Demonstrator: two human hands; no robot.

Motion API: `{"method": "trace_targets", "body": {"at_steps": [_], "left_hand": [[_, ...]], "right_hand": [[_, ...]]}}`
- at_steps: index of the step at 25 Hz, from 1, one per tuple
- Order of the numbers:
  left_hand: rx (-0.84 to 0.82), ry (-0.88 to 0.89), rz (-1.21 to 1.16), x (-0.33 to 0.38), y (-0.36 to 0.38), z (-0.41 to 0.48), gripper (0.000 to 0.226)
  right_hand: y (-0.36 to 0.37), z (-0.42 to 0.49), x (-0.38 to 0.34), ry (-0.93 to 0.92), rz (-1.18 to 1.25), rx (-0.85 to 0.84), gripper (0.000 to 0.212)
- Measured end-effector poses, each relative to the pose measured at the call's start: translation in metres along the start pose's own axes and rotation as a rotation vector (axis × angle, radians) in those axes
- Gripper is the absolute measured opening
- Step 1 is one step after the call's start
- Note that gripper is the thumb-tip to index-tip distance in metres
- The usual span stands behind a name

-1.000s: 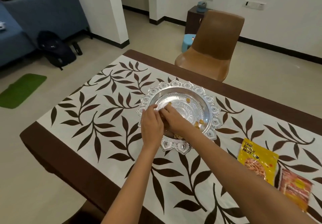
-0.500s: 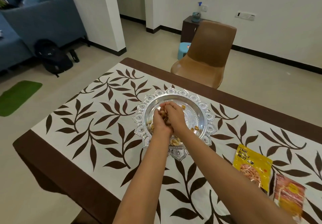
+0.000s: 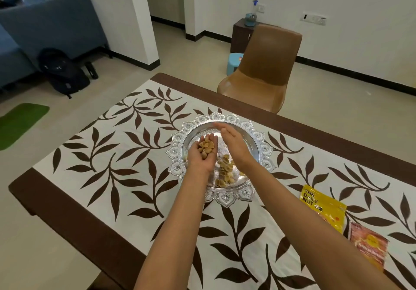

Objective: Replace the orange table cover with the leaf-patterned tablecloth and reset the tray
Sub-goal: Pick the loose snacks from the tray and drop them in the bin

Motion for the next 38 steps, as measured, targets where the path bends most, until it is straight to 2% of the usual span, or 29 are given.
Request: {"method": "trace_targets", "body": {"at_steps": [2,3,5,6,8,12,18,21,23,26,29,31,32,35,38], "left_hand": [[-0.033,0.016,-0.029,0.015,-0.002,-0.005,0.024],[-0.040,0.031,-0.033,0.024,-0.004,-0.008,0.026],[-0.041,0.052,-0.038,0.038,-0.007,-0.012,0.031],[-0.041,0.060,-0.034,0.044,-0.009,-0.013,0.033],[-0.050,0.065,-0.016,0.049,-0.012,-0.015,0.034],[-0.103,0.038,-0.020,0.049,-0.015,-0.015,0.035],[-0.107,0.023,-0.018,0.044,-0.016,-0.008,0.033],[-0.120,0.033,-0.071,0.046,-0.016,-0.008,0.032],[-0.118,0.030,-0.059,0.047,-0.016,-0.010,0.033],[-0.105,0.033,-0.036,0.048,-0.016,-0.011,0.037],[-0.102,0.041,-0.039,0.048,-0.017,-0.014,0.036],[-0.095,0.052,-0.060,0.049,-0.019,-0.014,0.037],[-0.094,0.061,-0.064,0.048,-0.019,-0.013,0.038],[-0.101,0.093,-0.056,0.041,-0.017,-0.012,0.041],[-0.076,0.150,0.050,0.024,-0.012,-0.008,0.040]], "right_hand": [[-0.022,0.001,0.011,-0.050,-0.292,0.044,0.040],[-0.030,0.002,0.020,-0.044,-0.509,-0.033,0.058],[-0.038,0.003,0.042,0.015,-0.916,-0.303,0.098],[-0.036,0.004,0.050,0.004,-1.049,-0.408,0.107],[-0.020,0.003,0.059,-0.070,-1.166,-0.537,0.112],[0.023,-0.001,0.064,-0.271,-1.108,-0.573,0.101],[0.041,0.000,0.056,-0.482,-0.905,-0.601,0.053],[0.044,0.002,0.055,-0.410,-0.896,-0.630,0.044],[0.045,0.001,0.056,-0.342,-1.031,-0.631,0.047],[0.049,-0.003,0.050,-0.339,-1.262,-0.594,0.036],[0.046,-0.003,0.041,-0.307,-1.296,-0.476,0.025],[0.037,0.003,0.036,-0.237,-1.163,-0.322,0.023],[0.031,0.006,0.034,-0.180,-0.984,-0.217,0.024],[0.016,0.015,0.029,-0.026,-0.319,0.144,0.038],[0.020,0.013,0.031,0.360,0.358,0.345,0.034]]}}
Point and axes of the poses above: each hand's wrist, its own z-axis towards the middle knuckle, its own y-axis out of the palm, x = y × z, the point moved 3 cm from there along z, towards the middle knuckle, and after that the axes turned 9 degrees about z, right-handed, at the moved point
